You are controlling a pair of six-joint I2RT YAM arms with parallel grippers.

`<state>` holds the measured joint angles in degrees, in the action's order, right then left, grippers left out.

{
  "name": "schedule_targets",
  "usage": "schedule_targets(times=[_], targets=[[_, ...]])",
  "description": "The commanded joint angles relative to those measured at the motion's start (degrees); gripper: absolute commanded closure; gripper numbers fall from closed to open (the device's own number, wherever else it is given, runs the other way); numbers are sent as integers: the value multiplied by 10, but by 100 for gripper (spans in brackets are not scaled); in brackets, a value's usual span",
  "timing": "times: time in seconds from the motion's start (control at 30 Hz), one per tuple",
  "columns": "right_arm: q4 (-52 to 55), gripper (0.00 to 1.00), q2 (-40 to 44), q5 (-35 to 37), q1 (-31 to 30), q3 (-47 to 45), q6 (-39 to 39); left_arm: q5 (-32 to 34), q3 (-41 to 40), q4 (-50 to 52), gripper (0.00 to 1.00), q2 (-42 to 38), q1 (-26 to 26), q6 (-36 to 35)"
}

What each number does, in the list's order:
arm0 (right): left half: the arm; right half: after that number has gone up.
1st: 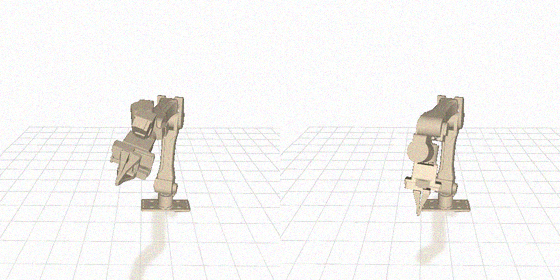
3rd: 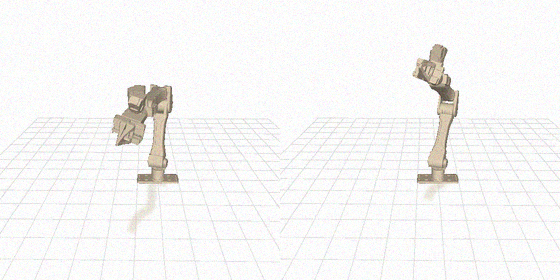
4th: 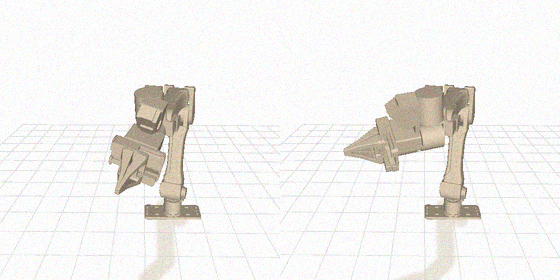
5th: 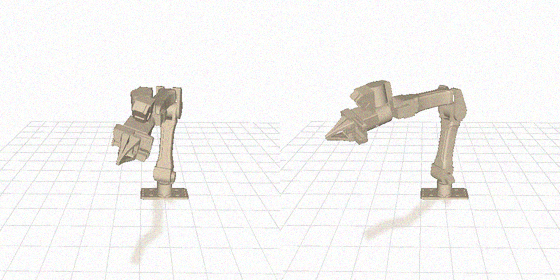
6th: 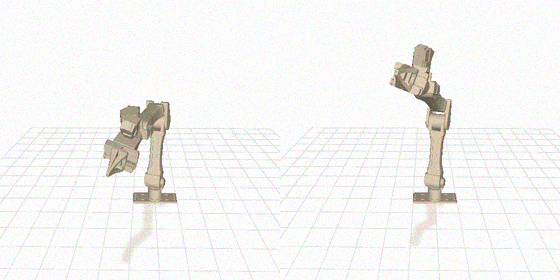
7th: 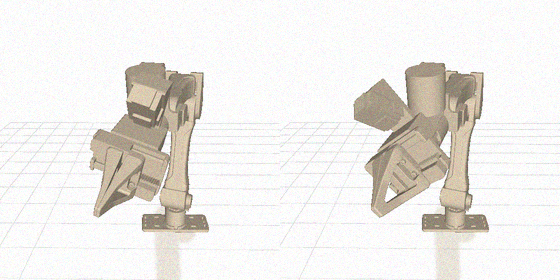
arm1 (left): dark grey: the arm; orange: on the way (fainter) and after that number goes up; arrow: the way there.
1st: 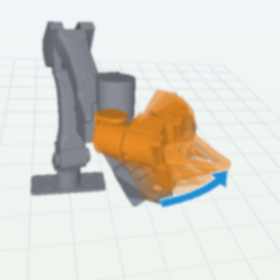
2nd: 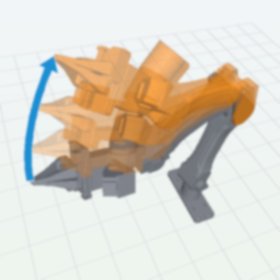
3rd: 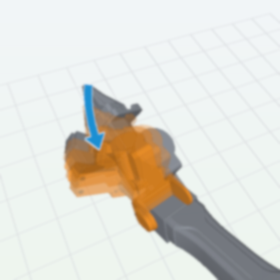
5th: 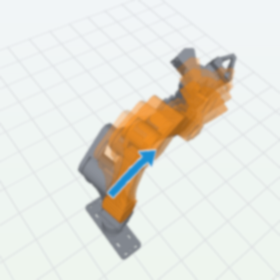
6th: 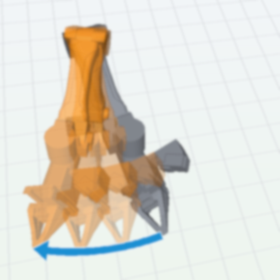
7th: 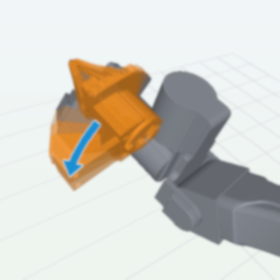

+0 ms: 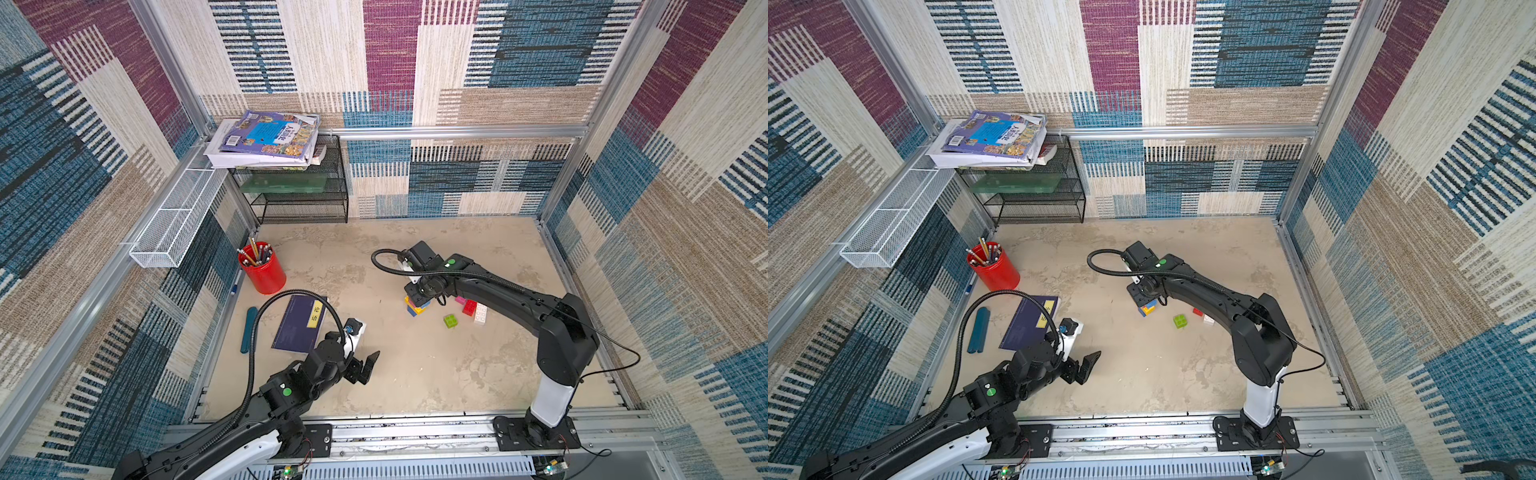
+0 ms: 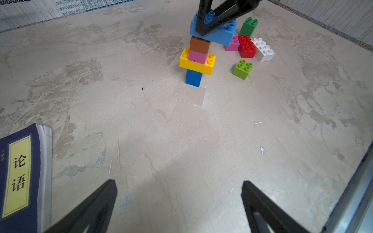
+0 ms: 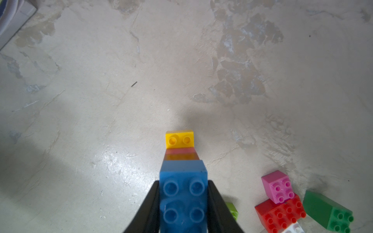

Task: Assemble the letter f with lego
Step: Assemble the lego brick with the lego brick.

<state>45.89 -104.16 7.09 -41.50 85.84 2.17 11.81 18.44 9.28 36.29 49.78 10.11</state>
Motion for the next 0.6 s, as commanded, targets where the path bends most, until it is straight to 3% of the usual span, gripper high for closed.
schedule_targets(times=[0.0,0.57], targets=[[20,69,-8,-1,1,-4,-6,2,3,-7,1,0,0,0],[29,68,20,-4,8,4,-11,5,3,-8,1,0,0,-1]])
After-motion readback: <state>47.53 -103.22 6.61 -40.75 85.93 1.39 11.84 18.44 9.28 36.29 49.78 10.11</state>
